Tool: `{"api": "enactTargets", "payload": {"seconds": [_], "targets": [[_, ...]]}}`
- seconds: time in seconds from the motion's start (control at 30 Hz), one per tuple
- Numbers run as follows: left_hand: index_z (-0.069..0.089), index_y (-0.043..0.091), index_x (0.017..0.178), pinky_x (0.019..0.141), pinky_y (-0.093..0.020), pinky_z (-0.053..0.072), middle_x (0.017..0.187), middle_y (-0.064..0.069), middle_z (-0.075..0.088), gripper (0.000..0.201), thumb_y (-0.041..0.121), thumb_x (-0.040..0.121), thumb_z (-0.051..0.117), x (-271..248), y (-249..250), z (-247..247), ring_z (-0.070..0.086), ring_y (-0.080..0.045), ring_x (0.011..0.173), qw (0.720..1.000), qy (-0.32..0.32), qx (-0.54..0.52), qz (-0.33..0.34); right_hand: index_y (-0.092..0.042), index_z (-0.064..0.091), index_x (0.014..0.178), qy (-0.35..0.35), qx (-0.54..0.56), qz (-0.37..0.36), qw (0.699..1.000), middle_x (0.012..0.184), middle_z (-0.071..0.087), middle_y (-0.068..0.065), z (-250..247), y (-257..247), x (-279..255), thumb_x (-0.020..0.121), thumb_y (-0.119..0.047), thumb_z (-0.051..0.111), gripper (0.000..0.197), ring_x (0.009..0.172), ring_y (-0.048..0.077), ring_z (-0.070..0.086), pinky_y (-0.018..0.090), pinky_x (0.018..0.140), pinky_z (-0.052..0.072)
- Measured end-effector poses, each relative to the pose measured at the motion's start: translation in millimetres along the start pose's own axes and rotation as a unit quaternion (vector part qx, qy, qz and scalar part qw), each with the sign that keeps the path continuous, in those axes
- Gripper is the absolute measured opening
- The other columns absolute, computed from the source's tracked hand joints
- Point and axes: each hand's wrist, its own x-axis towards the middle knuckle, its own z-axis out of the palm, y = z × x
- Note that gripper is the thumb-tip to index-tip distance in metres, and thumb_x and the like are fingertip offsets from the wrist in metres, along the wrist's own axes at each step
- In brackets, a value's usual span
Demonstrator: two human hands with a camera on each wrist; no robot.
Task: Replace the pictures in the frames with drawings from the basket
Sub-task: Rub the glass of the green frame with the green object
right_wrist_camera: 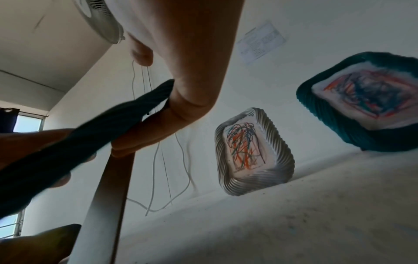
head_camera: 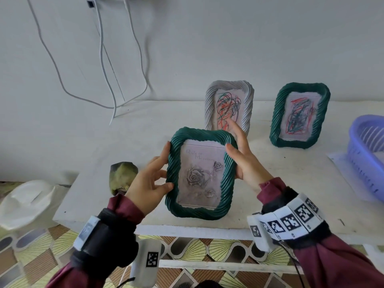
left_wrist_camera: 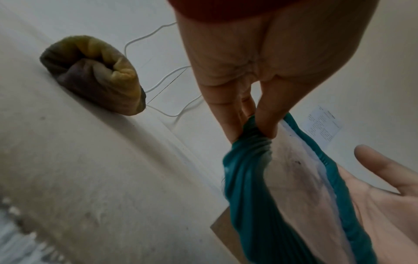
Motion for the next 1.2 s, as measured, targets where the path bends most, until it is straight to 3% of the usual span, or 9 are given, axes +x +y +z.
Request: {"api": "enactTargets", "payload": {"seconds": [0.03,0.17,0.37,0.5,0.7,0.83,1.03,1.2], "targets": [[0.026,0.045,0.127,0.071,-0.015,0.051,0.106,0.007,0.049,0.088,-0.025,0.078,0.048,1,0,-2,0.055,0.001,0.072,1.000,0.004,0.000,0.002,-0.062,0.020,0.129,-0.002,0.014,-0.005,1.000,0.140,0.016,-0.038,1,1,3,0.076,-0.067,0.050,0.061,0.138,-0.004,0.011,0.047,0.117,0.011],[0.023,0.044,0.129,0.073,-0.014,0.051,0.107,0.010,0.051,0.090,-0.025,0.077,0.049,9,0,-14,0.054,0.002,0.071,1.000,0.024,0.008,0.013,-0.057,0.024,0.131,-0.018,0.027,-0.044,0.999,0.152,0.013,-0.020,8,-3,18,0.077,-0.067,0.048,0.060,0.140,0.001,0.012,0.050,0.116,0.014],[0.020,0.047,0.132,0.074,-0.013,0.048,0.108,-0.003,0.052,0.095,-0.023,0.077,0.052,44,1,-48,0.055,0.001,0.072,0.997,0.059,0.046,0.032,-0.055,0.037,0.128,-0.042,0.074,-0.085,0.993,0.152,0.023,-0.007,21,-13,63,0.074,-0.074,0.048,0.058,0.142,0.017,0.015,0.059,0.113,0.012],[0.022,0.048,0.130,0.072,-0.011,0.049,0.097,0.001,0.051,0.094,-0.022,0.076,0.054,74,-1,-73,0.055,0.002,0.067,0.994,0.087,0.066,0.030,-0.047,0.043,0.127,-0.054,0.108,-0.091,0.988,0.151,0.026,-0.002,32,-19,99,0.074,-0.072,0.049,0.059,0.141,0.020,0.020,0.059,0.112,0.015],[0.018,0.050,0.130,0.071,-0.011,0.050,0.097,0.002,0.053,0.094,-0.020,0.078,0.053,118,-8,-102,0.057,0.000,0.071,0.990,0.097,0.103,0.017,-0.034,0.044,0.129,-0.030,0.150,-0.089,0.984,0.141,0.042,0.004,46,-17,151,0.073,-0.069,0.054,0.067,0.128,0.018,0.045,0.046,0.107,0.036],[0.015,0.046,0.132,0.069,-0.008,0.049,0.093,0.003,0.055,0.090,-0.018,0.080,0.049,141,-13,-112,0.058,-0.010,0.077,0.990,0.094,0.105,-0.004,-0.036,0.048,0.124,-0.010,0.147,-0.088,0.985,0.141,0.042,0.006,54,-7,182,0.073,-0.070,0.054,0.061,0.130,0.022,0.042,0.050,0.109,0.030],[0.016,0.037,0.139,0.067,-0.007,0.048,0.092,0.006,0.055,0.081,-0.016,0.085,0.046,166,-25,-114,0.057,-0.008,0.078,0.994,0.070,0.069,-0.037,-0.037,0.049,0.123,0.001,0.152,-0.084,0.985,0.138,0.045,0.006,55,14,211,0.072,-0.072,0.052,0.062,0.130,0.024,0.041,0.053,0.110,0.027],[0.011,0.045,0.127,0.069,-0.008,0.048,0.095,0.011,0.055,0.085,-0.021,0.083,0.041,177,-36,-112,0.055,-0.008,0.088,0.996,0.067,0.041,-0.045,-0.043,0.049,0.122,0.003,0.139,-0.072,0.988,0.143,0.040,0.005,57,28,223,0.077,-0.072,0.046,0.054,0.135,0.023,0.034,0.055,0.113,0.020]]}}
